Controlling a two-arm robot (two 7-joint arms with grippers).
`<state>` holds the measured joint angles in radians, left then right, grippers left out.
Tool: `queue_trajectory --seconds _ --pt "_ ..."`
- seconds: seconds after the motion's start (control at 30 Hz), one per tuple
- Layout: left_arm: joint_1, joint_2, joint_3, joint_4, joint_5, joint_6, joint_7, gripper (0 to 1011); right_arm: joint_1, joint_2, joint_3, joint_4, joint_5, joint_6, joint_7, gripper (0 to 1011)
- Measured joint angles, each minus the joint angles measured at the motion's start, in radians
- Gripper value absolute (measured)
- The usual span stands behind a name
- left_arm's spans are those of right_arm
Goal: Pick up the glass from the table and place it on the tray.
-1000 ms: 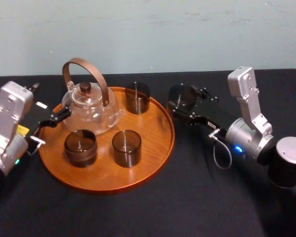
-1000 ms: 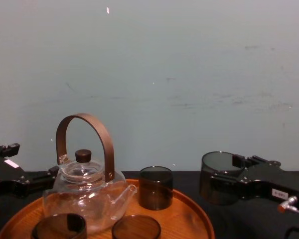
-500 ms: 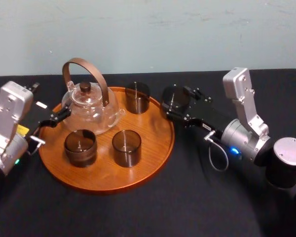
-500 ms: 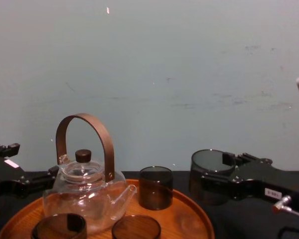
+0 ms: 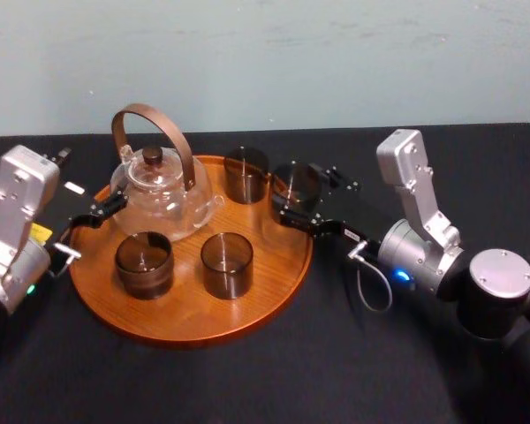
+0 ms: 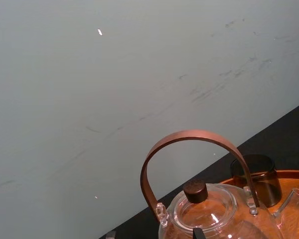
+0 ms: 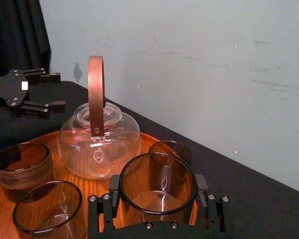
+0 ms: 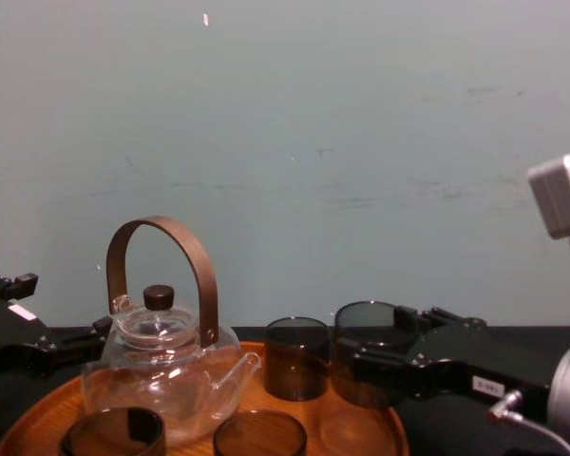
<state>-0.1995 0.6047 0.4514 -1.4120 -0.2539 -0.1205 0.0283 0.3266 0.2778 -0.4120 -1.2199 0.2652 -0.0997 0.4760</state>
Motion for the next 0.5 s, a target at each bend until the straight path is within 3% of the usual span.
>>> queue_trajectory --seconds 0.5 --pt "0.0 0.0 0.0 0.0 0.0 0.0 0.0 1001 0.074 -0.047 -0.021 0.152 -0.001 -0.035 0.018 900"
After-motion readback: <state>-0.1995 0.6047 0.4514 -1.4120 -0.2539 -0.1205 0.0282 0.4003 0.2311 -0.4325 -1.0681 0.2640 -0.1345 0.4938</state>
